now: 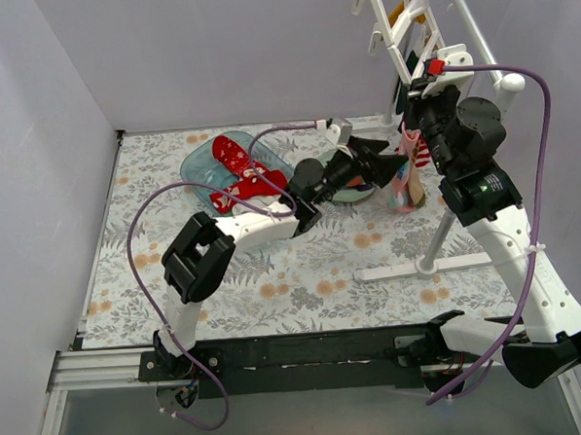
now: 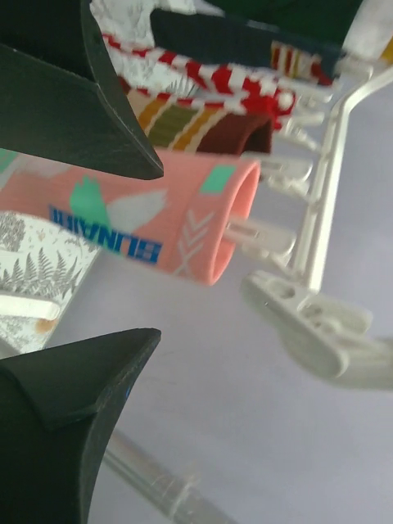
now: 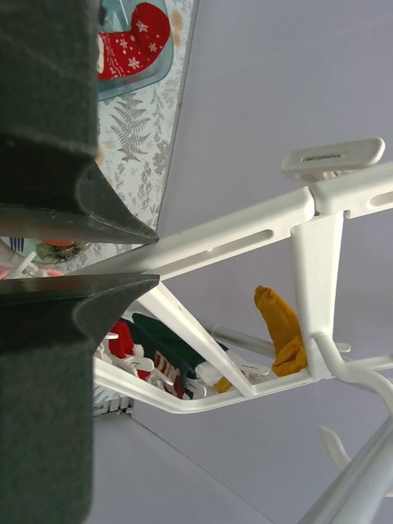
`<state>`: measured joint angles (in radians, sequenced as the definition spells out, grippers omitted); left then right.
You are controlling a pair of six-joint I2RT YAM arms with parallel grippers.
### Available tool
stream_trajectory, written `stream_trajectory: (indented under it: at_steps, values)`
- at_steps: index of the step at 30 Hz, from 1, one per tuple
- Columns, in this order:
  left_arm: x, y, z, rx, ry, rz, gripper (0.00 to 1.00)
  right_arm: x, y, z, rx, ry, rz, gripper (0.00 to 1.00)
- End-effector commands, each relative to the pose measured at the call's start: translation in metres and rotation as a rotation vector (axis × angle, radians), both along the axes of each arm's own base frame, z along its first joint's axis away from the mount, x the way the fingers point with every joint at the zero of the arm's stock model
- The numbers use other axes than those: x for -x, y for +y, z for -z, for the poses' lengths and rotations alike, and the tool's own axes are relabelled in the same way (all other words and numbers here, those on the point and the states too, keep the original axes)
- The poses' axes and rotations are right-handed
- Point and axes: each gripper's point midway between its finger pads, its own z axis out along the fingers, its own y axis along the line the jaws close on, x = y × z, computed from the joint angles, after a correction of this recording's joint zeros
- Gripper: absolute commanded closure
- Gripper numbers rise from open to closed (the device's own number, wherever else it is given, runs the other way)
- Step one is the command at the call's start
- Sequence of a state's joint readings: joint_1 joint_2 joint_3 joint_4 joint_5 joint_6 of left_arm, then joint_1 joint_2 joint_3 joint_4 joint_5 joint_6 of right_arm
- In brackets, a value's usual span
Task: Remove the socks clipped to the hanger
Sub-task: Remove the sock from the hanger.
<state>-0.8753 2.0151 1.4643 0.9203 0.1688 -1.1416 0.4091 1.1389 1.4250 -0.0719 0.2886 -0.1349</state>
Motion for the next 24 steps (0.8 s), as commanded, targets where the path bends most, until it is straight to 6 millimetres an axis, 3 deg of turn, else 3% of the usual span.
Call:
stream_trajectory:
  at_steps: [1, 12, 18, 24]
  values:
    - [0.018, -0.013, 0.001, -0.036, -0.033, -0.002, 0.25, 0.006, 0.001, -0.030, -0.054, -0.083, -0.008, 0.86]
    - [-0.007, -0.035, 0.068, -0.126, 0.068, -0.142, 0.18, 0.007, 0.000, -0.030, -0.057, -0.084, -0.009, 0.87]
    - [0.003, -0.056, 0.103, -0.171, 0.097, -0.114, 0.17, 0.007, 0.000, -0.034, -0.065, -0.104, -0.007, 0.88]
    - [0.012, -0.066, 0.111, -0.180, 0.082, -0.170, 0.21, 0.009, -0.002, -0.035, -0.071, -0.111, 0.000, 0.88]
